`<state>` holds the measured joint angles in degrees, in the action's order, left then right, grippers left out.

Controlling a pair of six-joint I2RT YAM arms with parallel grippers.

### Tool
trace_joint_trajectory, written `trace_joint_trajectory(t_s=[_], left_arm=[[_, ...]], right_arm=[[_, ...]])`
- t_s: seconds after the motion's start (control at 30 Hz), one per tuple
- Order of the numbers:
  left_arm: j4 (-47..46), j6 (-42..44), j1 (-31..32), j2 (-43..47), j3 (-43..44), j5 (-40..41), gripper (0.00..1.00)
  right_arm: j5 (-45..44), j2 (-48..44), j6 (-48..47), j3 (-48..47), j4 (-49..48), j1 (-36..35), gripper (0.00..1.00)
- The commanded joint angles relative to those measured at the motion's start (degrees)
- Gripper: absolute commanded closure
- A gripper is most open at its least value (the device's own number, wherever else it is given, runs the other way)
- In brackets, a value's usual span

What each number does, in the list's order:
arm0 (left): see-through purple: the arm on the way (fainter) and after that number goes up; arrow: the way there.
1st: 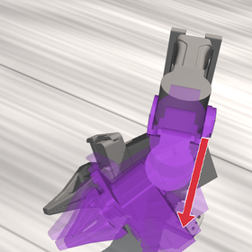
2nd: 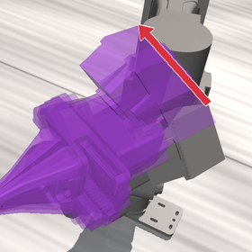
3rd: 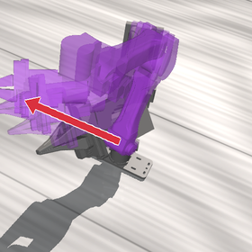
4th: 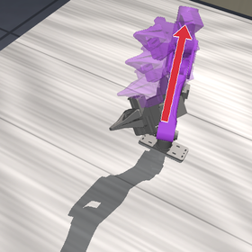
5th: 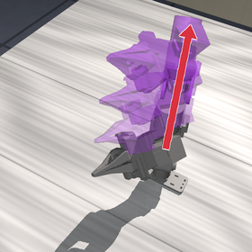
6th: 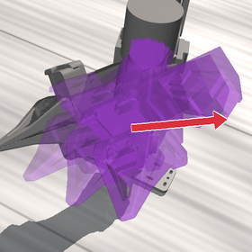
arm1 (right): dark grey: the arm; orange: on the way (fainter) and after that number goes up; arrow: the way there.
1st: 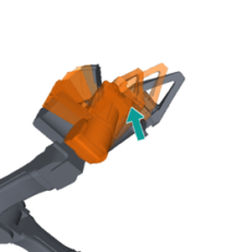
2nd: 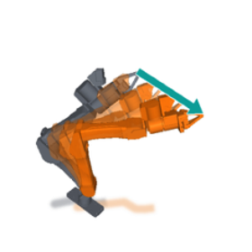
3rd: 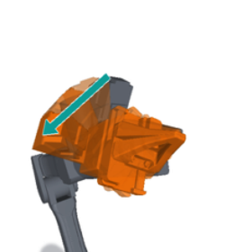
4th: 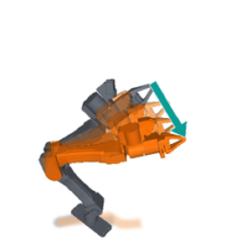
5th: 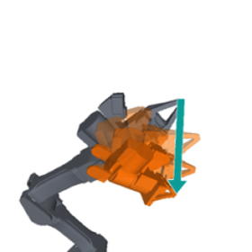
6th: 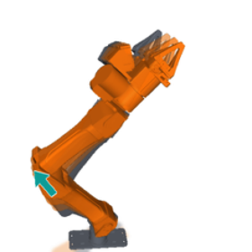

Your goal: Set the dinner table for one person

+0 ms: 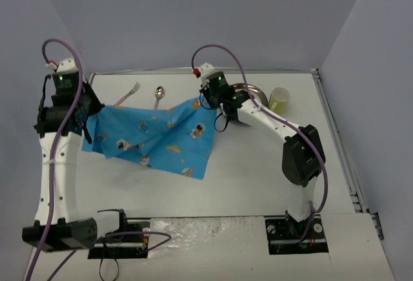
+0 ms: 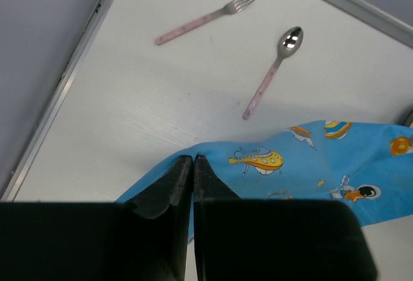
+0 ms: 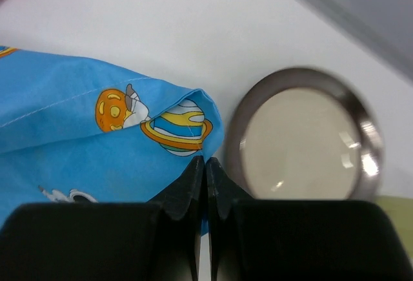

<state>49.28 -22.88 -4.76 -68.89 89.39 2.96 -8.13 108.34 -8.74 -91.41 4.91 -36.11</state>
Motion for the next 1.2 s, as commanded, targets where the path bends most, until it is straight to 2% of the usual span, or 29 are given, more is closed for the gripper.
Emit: trace_joint_trajectory(t_s=[0.0,0.13,0.27,0.43,0.47,0.57,0.67,0.73,0.83,0.9,1.0,1.1,1.17], left_arm=[[-3.5,-0.1,-2.2,-4.3,13.2,-5.0,1.0],[-7.4,1.6,-2.9,-1.4,11.7,-7.2,1.0],[-10.0,1.8,-3.0,4.4,-0.4,-7.6,1.0],[-8.6,-1.6,-4.5,9.2,-17.3,-6.5,0.99],[-8.3,-2.3,-5.0,9.6,-20.0,-6.3,0.91],[-7.8,-4.1,-6.4,10.4,-28.9,-5.7,0.59],[-7.2,-4.8,-7.4,11.0,-32.1,-4.7,0.28],[-6.5,-5.2,-7.6,12.0,-32.6,-4.0,0.15],[-5.4,-6.0,-7.6,14.3,-33.0,-3.5,0.03],[-4.7,-6.5,-7.6,15.5,-33.3,-3.5,0.03],[-4.9,-6.4,-7.6,15.4,-34.3,-3.6,0.03],[-5.4,-6.6,-7.6,14.2,-35.4,-4.6,0.03],[-6.1,-6.9,-7.6,13.5,-36.8,-5.4,0.03]], right_arm=[[-6.7,-10.1,-8.8,-8.5,-1.8,1.1,1.0],[-2.5,-19.0,-9.8,-3.9,-4.0,-0.6,1.0],[1.6,-27.6,-7.2,8.1,-6.9,-2.3,1.0],[5.7,-35.8,-2.9,24.6,-8.1,-5.2,1.0],[5.9,-36.7,-2.1,28.5,-8.0,-6.5,1.0],[5.5,-39.3,1.5,37.9,-7.7,-10.8,1.0],[4.5,-40.8,6.1,43.8,-6.3,-15.4,1.0],[3.6,-41.8,8.9,45.5,-5.2,-19.3,1.0],[5.1,-42.7,15.5,45.5,-2.2,-24.4,1.0],[10.5,-41.6,20.0,44.0,1.8,-25.6,1.0],[15.1,-38.2,23.0,42.0,7.2,-26.1,0.91],[14.1,-34.9,25.8,40.5,13.9,-26.6,0.84],[12.9,-34.7,27.3,39.8,16.1,-26.6,0.73]])
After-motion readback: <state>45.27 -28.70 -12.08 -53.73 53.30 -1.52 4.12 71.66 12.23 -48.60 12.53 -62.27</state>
